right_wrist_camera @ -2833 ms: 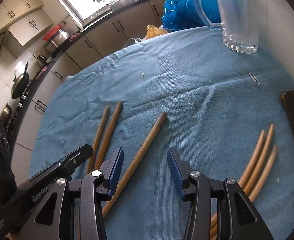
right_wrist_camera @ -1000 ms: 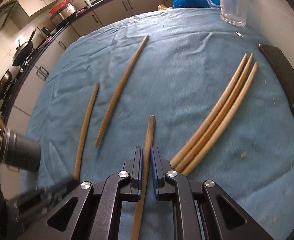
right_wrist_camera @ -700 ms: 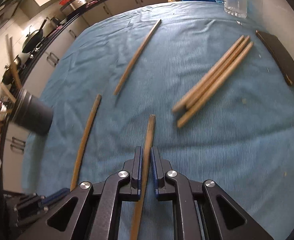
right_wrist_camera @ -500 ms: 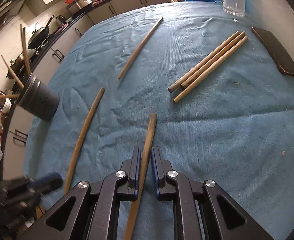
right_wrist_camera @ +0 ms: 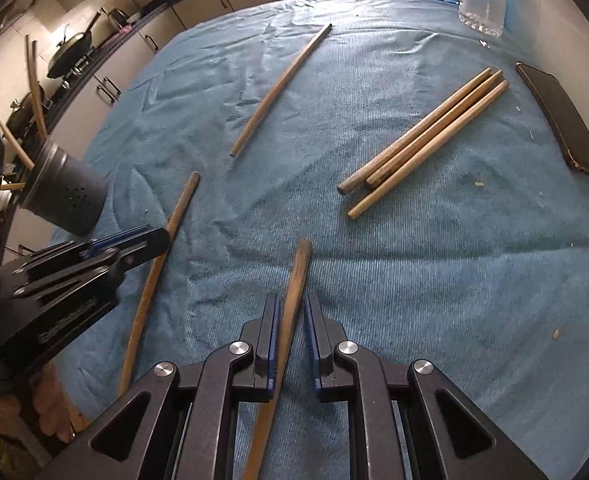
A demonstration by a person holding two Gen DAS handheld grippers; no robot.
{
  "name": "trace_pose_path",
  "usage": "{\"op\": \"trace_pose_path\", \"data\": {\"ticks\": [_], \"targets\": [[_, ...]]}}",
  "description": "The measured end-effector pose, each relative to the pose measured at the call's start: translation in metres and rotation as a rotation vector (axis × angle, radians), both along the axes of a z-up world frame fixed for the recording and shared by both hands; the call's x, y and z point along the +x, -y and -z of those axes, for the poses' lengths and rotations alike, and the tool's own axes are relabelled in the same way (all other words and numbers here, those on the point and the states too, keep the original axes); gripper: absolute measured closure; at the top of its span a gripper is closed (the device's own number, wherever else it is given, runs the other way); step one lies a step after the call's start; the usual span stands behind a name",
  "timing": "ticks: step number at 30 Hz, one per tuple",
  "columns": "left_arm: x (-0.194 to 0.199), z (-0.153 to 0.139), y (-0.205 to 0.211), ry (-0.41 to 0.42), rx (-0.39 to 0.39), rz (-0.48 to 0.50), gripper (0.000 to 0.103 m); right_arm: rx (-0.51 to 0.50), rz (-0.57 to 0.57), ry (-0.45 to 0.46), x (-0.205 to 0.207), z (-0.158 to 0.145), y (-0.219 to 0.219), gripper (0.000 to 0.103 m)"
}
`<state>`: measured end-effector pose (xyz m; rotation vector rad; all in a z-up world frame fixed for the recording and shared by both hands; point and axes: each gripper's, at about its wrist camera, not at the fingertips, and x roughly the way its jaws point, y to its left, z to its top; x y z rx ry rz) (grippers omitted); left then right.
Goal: Organize utensils
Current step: 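Lift both held chopsticks and carry them over the grey cup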
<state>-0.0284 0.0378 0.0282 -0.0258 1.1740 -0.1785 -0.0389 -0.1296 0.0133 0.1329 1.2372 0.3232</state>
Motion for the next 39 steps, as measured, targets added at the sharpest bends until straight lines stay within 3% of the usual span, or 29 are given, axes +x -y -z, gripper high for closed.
{"op": "trace_pose_path", "data": {"ticks": [7,13,14,17,22,27,39], "targets": [[0.016,0.006,0.002,-0.011,0.012,0.011,0.089,-0.075,-0.024,-0.065,0.026,-0.001,-0.012,0.090],[0.016,0.008,0.003,0.021,-0.015,0.021,0.088,-0.087,-0.053,-0.046,0.034,0.000,-0.019,0.091],[0.014,0.008,0.004,0.033,-0.001,0.027,0.096,-0.099,-0.058,-0.033,0.032,0.000,-0.021,0.091],[0.007,0.007,0.000,0.037,-0.031,0.015,0.097,-0.135,-0.065,0.026,0.024,0.000,-0.029,0.093],[-0.020,-0.011,-0.011,0.099,-0.057,-0.025,0.097,-0.014,-0.026,0.080,0.011,0.000,-0.024,0.095],[-0.045,-0.034,-0.017,0.191,-0.043,-0.047,0.097,0.042,0.002,0.162,-0.009,-0.010,-0.020,0.095],[-0.091,-0.080,-0.017,0.382,-0.027,-0.070,0.097,0.061,0.066,0.489,-0.052,-0.082,-0.010,0.095]]}}
